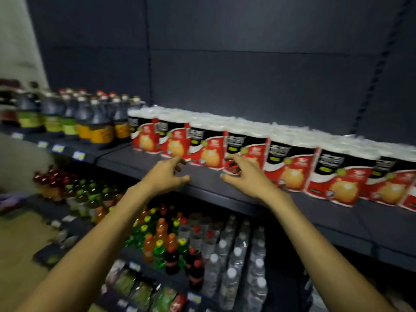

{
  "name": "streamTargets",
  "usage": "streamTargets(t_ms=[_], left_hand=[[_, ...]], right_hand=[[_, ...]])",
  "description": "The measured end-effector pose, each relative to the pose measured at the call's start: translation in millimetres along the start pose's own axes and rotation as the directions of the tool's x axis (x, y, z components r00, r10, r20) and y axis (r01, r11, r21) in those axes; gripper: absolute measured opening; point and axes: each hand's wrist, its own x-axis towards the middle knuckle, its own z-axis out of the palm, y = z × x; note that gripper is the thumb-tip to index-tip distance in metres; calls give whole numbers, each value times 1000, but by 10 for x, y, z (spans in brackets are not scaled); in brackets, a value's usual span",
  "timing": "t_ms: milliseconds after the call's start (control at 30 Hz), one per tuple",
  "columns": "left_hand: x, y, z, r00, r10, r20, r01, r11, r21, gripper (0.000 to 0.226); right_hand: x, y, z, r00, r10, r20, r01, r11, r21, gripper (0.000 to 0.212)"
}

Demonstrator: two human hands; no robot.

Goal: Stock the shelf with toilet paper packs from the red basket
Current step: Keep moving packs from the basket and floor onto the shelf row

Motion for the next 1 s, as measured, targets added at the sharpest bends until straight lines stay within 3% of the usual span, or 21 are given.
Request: streamTargets(t_ms=[167, 300, 367, 667, 867, 1000], left_hand=[[-962, -1343, -424, 958, -265, -107, 268, 963, 12, 55], [-1821, -2220, -608, 850, -512, -127, 513, 858, -22, 63], [-2211, -2574, -660, 782, -607, -144, 607, 794, -48, 54], [-3549, -3859, -328, 307, -947, -90, 930, 319, -185, 54], [-4235, -4447, 258, 7, -998, -63, 969, 23, -248, 59], [-4754, -4788, 778, -140, -990, -27, 957, -128, -261, 62]], right_hand=[[397, -888, 1384, 941, -141, 309, 126, 990, 69, 56], [605, -1412, 2511, 859, -252, 445, 241, 967, 82, 53], [689, -1585, 3066, 795, -270, 543, 263, 960, 94, 54], [976, -2084, 5444, 456, -362, 813, 337, 916, 218, 58], [840, -2365, 6805, 216, -428, 878, 384, 864, 326, 55], [511, -2583, 7668, 31, -421, 907, 436, 822, 367, 56]])
